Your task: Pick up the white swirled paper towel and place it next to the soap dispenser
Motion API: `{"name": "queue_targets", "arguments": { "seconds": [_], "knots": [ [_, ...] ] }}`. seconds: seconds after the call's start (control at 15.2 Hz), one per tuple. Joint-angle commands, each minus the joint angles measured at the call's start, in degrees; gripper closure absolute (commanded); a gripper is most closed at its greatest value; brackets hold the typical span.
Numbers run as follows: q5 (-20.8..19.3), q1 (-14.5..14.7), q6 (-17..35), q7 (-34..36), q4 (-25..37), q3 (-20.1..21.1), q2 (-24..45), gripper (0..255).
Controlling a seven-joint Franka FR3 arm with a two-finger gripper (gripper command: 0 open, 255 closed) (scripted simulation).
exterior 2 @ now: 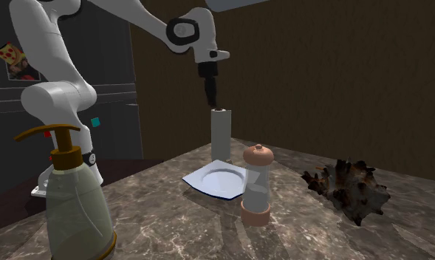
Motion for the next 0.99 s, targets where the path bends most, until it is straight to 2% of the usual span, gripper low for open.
{"name": "queue_targets", "arguments": {
  "seconds": [0.0,0.4,0.92],
  "knots": [
    [-0.42,0.01,1.73,0.73,-0.09,0.30,1.39,0],
    [-1.25,-0.21,6.03,1.32,-2.11,0.38,3.73,0],
    [-1.24,-0.20,6.02,1.32,-2.11,0.38,3.73,0]
  ]
}}
